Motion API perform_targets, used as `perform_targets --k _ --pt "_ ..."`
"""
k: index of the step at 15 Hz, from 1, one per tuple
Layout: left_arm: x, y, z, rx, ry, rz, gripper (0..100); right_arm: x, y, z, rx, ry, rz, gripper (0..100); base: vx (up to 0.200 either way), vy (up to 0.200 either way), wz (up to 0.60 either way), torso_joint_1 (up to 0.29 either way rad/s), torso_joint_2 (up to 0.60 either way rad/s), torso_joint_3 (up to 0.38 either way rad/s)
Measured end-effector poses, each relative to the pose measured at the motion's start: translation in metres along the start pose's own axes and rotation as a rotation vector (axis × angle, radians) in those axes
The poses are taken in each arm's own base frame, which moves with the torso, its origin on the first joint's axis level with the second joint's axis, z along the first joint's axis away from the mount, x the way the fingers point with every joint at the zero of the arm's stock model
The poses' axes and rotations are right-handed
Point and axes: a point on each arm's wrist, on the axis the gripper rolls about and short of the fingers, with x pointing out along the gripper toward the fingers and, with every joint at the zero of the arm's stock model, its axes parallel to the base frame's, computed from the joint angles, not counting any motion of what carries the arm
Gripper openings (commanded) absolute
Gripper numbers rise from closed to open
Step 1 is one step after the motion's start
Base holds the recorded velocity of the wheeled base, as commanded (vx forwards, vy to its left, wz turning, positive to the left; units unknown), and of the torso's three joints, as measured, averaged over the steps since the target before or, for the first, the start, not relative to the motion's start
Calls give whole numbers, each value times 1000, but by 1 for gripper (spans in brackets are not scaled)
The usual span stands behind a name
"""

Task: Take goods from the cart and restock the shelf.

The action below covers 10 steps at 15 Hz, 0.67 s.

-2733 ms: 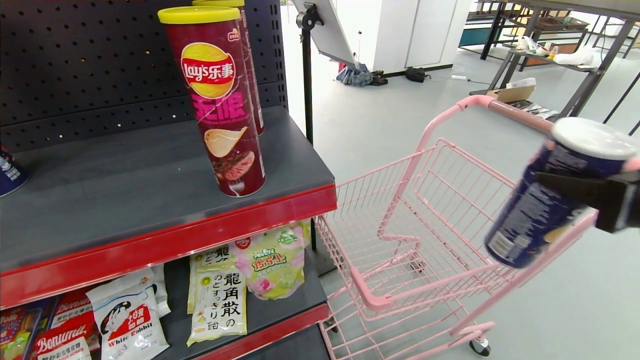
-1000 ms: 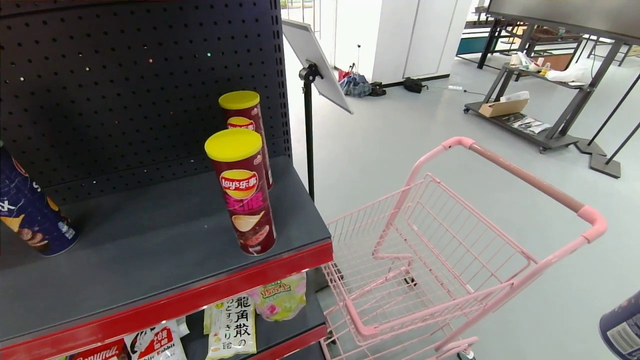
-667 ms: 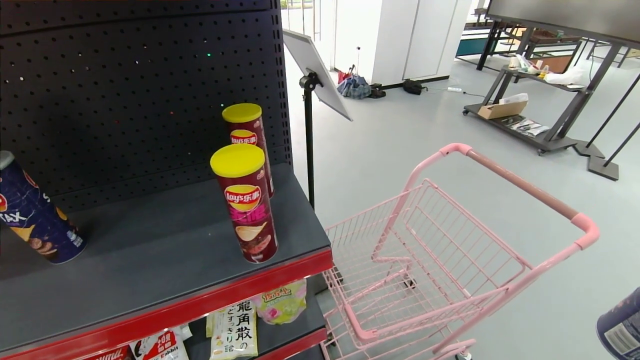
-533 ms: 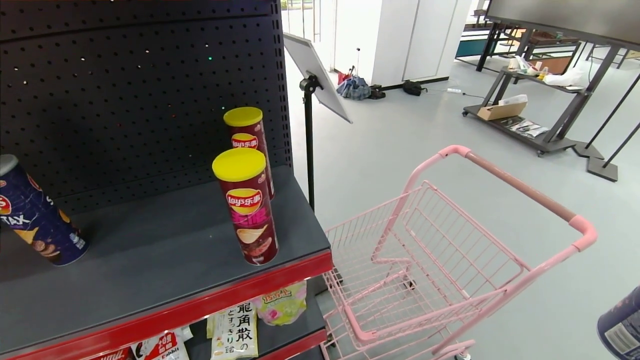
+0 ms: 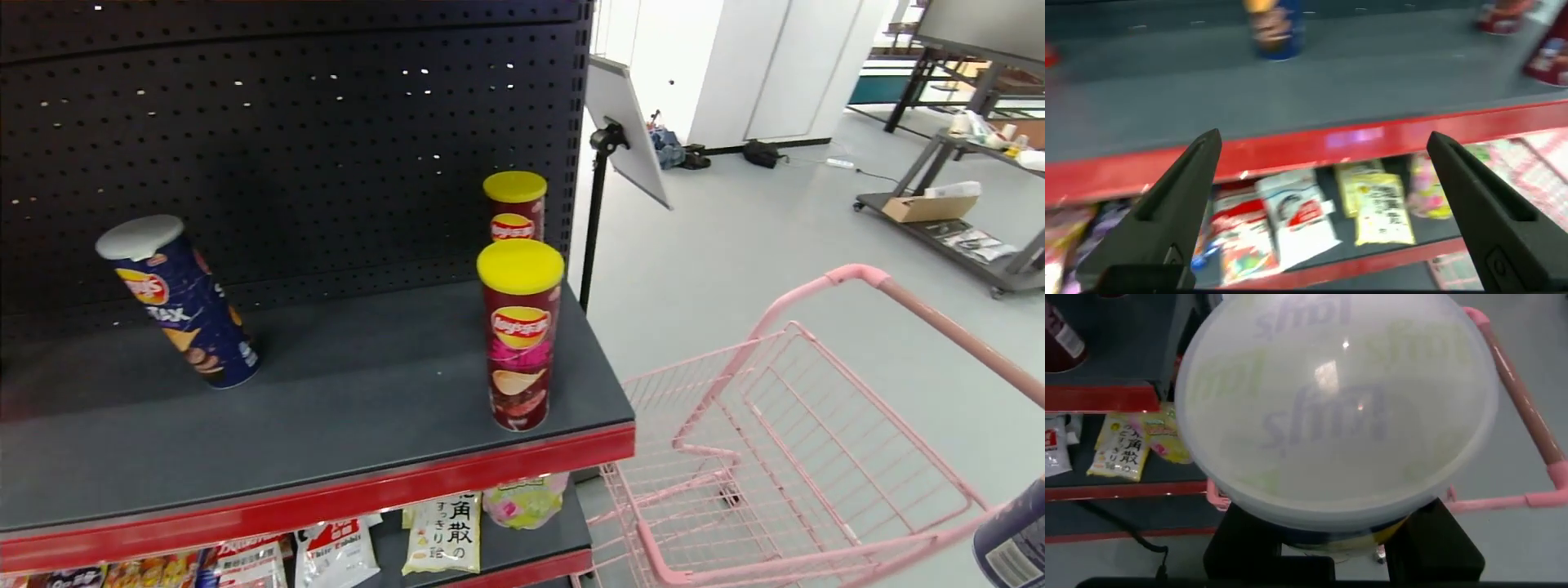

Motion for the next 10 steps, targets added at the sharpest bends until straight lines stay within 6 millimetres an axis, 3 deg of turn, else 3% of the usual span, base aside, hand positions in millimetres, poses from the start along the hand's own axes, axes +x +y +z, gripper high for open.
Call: perform_targets --k 1,7,10 --pt "0 0 0 0 -1 0 100 0 0 -2 -1 1 0 0 0 0 600 2 2 -2" --pt "0 0 0 0 -1 0 100 -17 3 -31 3 -47 19 0 0 0 0 0 0 0" --pt "0 0 0 0 0 -1 100 -30 7 -63 1 -108 70 0 0 200 0 -2 -2 6"
